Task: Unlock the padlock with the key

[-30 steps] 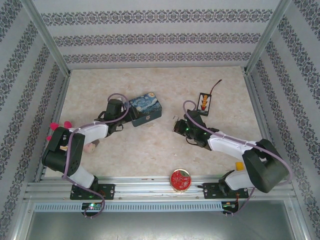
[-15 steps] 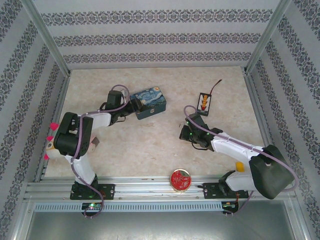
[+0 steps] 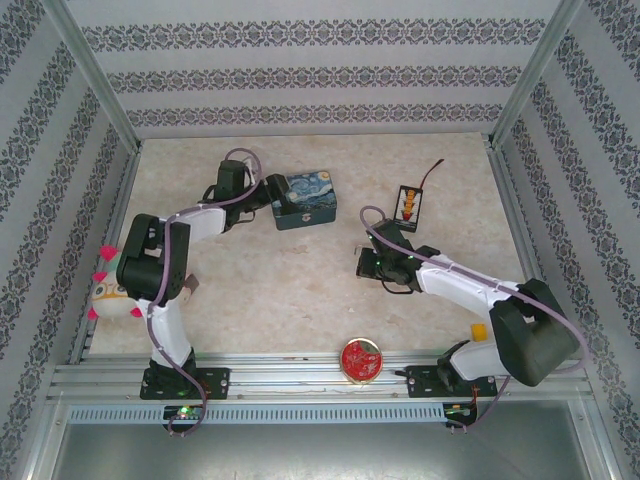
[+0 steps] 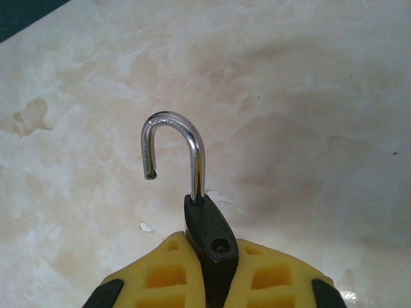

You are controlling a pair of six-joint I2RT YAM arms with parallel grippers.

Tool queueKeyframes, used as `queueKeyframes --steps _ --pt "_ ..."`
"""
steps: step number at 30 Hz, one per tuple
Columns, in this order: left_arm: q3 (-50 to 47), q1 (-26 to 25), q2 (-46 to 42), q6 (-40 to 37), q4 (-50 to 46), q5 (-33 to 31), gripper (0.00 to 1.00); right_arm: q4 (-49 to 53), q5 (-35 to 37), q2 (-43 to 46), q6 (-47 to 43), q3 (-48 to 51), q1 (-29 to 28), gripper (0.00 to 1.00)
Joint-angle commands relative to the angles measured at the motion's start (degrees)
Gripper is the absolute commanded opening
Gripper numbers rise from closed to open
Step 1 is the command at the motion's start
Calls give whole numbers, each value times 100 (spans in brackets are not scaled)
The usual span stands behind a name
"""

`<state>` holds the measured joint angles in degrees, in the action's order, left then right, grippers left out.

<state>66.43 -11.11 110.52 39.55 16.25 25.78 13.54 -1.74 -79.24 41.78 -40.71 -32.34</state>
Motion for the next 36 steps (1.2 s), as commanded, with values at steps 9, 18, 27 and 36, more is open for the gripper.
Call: queueKeyframes --steps 9,18,27,36 --pt "209 168 4 57 -263 -82 85 58 -573 -194 -329 -310 194 0" --pt "-999 347 -1533 -385 -645 -1033 99 272 -1607 -716 -783 -599 687 0" --pt "-2547 373 -3488 -857 -1363 -1724 99 344 -2035 -1741 -1040 -1052 887 9" --pt "-3343 460 -4905 -1206 -2067 -2190 99 511 -1618 -1795 -1004 -1101 896 38"
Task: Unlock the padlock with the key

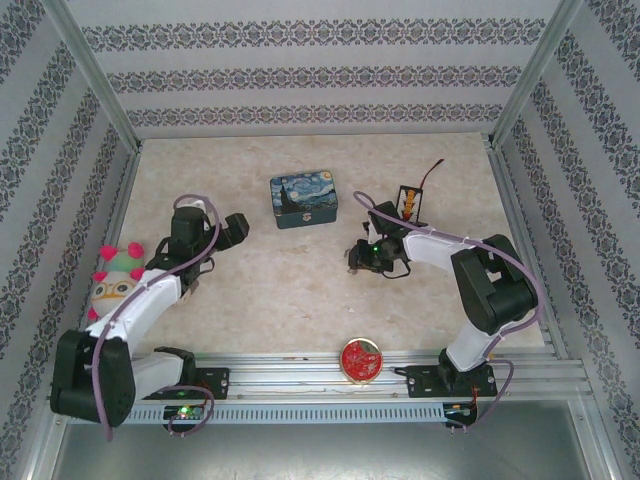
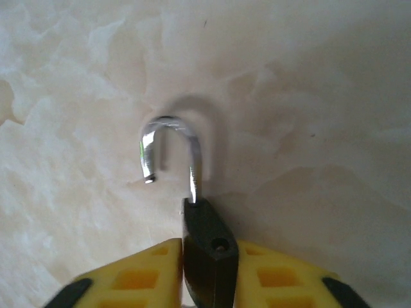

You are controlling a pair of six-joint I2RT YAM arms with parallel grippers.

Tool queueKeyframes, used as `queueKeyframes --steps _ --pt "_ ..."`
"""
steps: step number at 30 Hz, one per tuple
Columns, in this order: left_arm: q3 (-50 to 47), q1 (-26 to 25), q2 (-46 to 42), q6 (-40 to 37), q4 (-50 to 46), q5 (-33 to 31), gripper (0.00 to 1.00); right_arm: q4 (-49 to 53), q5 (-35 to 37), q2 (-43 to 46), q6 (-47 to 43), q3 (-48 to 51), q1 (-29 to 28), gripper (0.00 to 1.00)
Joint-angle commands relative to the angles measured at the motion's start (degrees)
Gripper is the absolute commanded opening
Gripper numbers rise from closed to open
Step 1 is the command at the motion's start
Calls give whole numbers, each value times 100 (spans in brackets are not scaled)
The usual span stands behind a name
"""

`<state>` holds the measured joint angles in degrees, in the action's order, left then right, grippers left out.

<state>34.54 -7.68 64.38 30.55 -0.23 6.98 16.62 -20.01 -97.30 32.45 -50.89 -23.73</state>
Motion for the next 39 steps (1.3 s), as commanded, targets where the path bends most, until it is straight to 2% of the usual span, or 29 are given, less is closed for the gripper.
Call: queueKeyframes --steps 1,12,15,20,23,24,25,26,30,34,39 --pt "-203 129 -385 -357 -450 -360 99 239 249 53 -80 -94 39 39" --pt "-620 267 -1119 -923 -500 -1218 99 772 1130 1370 -376 -24 167 42" --pt "-974 277 -1287 -1257 160 -1422 99 656 1376 1845 -511 162 366 43" --pt "-1546 304 -1641 -1764 1424 -1577 99 144 1615 2555 -789 615 798 51" --pt "-1697 319 -1688 -2062 1732 -1808 99 17 1962 2892 -1015 781 991 56" --pt "-1774 336 -1639 -2148 1888 -1895 99 -82 2054 3006 -1101 848 1037 58" --pt "-1841 367 -1587 -2198 2031 -1919 99 -194 2129 3111 -1180 935 1060 83" --pt "-1930 410 -1517 -2234 2230 -1902 99 -357 2190 3225 -1290 1032 1088 98" --pt "-2265 545 -1109 -2429 3247 -1693 99 -889 2439 3636 -1801 1333 1130 98" --pt "-2259 659 -620 -2608 3810 -1443 99 -1354 2951 4027 -2085 1626 1187 98" --pt "-2174 896 122 -2597 4544 -1002 99 -1966 3479 4455 -1964 2079 1383 98"
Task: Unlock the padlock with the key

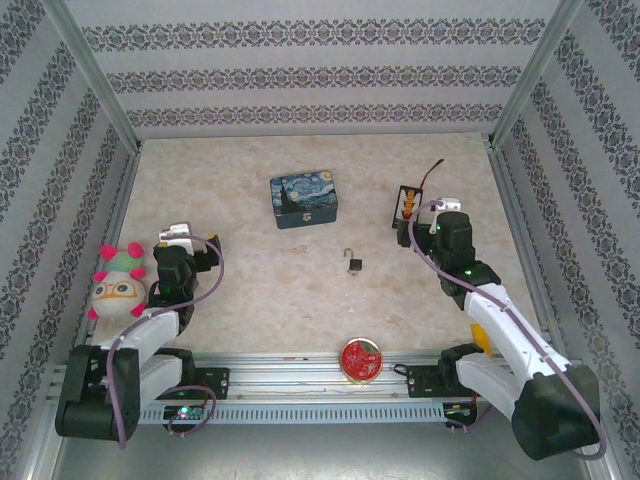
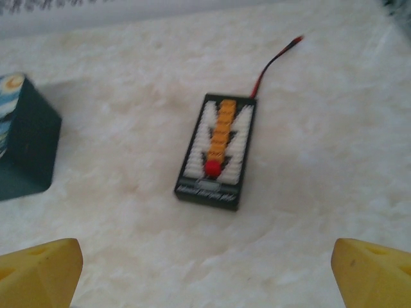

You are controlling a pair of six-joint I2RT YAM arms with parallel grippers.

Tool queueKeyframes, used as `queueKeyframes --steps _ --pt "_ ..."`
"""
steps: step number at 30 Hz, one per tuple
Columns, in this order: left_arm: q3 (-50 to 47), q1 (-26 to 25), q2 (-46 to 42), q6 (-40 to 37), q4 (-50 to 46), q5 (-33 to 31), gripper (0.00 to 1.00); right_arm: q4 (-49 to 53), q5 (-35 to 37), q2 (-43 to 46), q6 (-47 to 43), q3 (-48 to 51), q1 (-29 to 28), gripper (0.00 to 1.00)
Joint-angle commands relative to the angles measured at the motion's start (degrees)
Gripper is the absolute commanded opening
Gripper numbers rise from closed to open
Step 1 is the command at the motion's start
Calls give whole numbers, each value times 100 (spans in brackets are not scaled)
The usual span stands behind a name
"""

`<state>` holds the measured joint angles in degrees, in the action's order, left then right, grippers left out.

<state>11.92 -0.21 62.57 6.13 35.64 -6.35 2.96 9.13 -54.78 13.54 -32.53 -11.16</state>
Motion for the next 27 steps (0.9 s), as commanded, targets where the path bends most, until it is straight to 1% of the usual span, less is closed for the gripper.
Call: queueKeyframes --steps 1,4,6,8,12,14,17,18,20,22,23,26,27 --pt "99 176 431 -148 1091 408 99 -714 651 265 -23 336 166 98" --pt "159 230 875 -156 1444 598 99 -1357 836 418 -125 712 245 98" --pt "178 249 1187 -181 1774 689 99 -1835 857 483 -472 1000 254 98" --pt "179 275 1481 -215 2112 795 99 -2178 722 529 -911 1232 257 98" --pt "218 293 2060 -327 2628 1009 99 -2439 587 483 -1428 1530 263 98" --pt "206 293 2386 -380 2962 1145 99 -2497 503 372 -1567 1601 275 98" --pt "257 301 3009 -446 3557 1377 99 -2942 406 209 -1622 1818 320 98" --pt "290 319 3022 -495 3515 1565 99 -3117 347 157 -1595 1904 348 98" --pt "524 364 2803 -545 2689 1829 99 -3419 239 73 -1512 2023 418 98" --pt "881 393 2930 -660 2242 2253 99 -3728 122 -40 -1424 2115 531 98" --pt "962 399 2821 -713 1928 2329 99 -3925 71 -125 -1386 2182 595 98" --pt "889 425 2914 -655 2217 2378 99 -4442 -125 -467 -1255 2283 815 98" --pt "926 425 2853 -673 2031 2356 99 -4540 -214 -615 -1222 2295 892 98"
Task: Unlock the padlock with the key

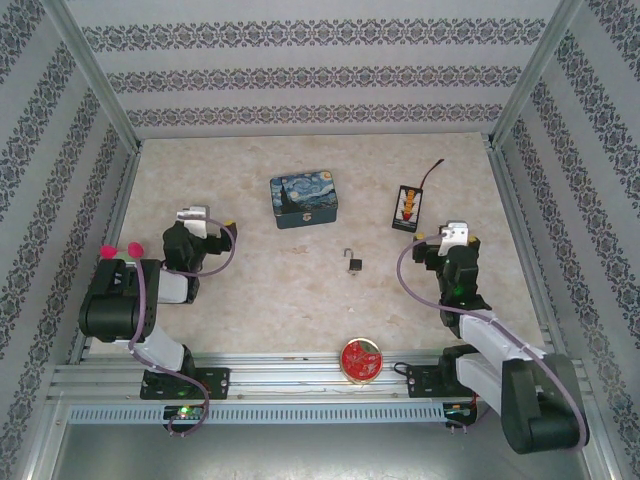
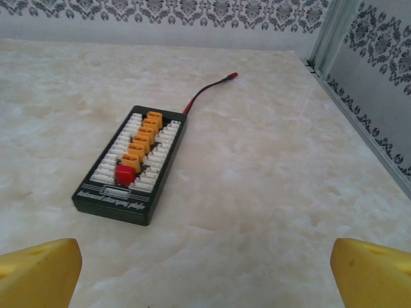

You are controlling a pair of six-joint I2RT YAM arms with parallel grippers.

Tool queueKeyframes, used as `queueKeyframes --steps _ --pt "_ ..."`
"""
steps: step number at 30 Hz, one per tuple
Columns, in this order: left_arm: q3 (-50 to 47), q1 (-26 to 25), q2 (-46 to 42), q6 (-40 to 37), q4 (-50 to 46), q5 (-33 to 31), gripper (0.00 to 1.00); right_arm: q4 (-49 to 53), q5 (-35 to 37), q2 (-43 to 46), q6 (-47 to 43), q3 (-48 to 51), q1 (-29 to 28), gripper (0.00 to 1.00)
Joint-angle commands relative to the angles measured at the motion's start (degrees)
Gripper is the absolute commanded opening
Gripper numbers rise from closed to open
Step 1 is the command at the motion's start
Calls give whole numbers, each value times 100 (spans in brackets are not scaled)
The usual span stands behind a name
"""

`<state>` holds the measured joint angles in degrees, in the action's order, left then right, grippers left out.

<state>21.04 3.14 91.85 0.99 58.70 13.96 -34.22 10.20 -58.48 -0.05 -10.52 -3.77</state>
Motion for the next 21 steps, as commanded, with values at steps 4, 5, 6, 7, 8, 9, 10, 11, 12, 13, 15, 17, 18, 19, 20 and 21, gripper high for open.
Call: queueKeyframes --steps 4,5,6,7,8,9,10,11,12,13,15,17,18,19,20,21 --pt "14 84 -71 -37 -236 -123 99 -1573 -585 -775 140 59 295 98" --pt "-15 82 -47 -4 -138 -182 99 -1796 -635 -948 137 51 321 98" --pt "-29 82 -44 6 -114 -187 99 -1992 -703 -1109 146 30 354 98" --pt "-22 86 -56 7 -155 -195 99 -2130 -789 -1241 143 -1 374 98" --pt "-20 82 -54 -2 -156 -198 99 -2237 -859 -1392 175 -45 391 98" --pt "-29 82 -53 6 -131 -206 99 -2295 -950 -1553 230 -108 425 98" --pt "-30 82 -54 6 -139 -204 99 -2394 -1011 -1713 247 -147 434 98" --pt "-30 82 -51 6 -132 -200 99 -2586 -1035 -1924 265 -165 430 98" --pt "-30 82 -54 6 -126 -201 99 -2842 -1066 -2124 282 -160 436 98" --pt "-30 83 -53 -1 -137 -195 99 -3080 -1107 -2338 275 -162 441 98" --pt "-21 86 -48 -11 -147 -172 99 -3350 -1087 -2694 311 -181 443 98" --pt "-12 82 -49 -26 -162 -124 99 -3674 -1174 -3012 331 -217 447 98" --pt "-12 82 -51 -31 -160 -118 99 -3645 -1238 -3050 315 -281 454 98" --pt "-12 82 -53 -37 -166 -105 99 -3345 -1284 -2992 302 -391 456 98" --pt "-12 82 -49 -37 -172 -102 99 -2995 -1375 -2949 281 -559 465 98" --pt "-12 82 -50 -38 -165 -90 99 -2621 -1610 -2946 215 -765 473 98"
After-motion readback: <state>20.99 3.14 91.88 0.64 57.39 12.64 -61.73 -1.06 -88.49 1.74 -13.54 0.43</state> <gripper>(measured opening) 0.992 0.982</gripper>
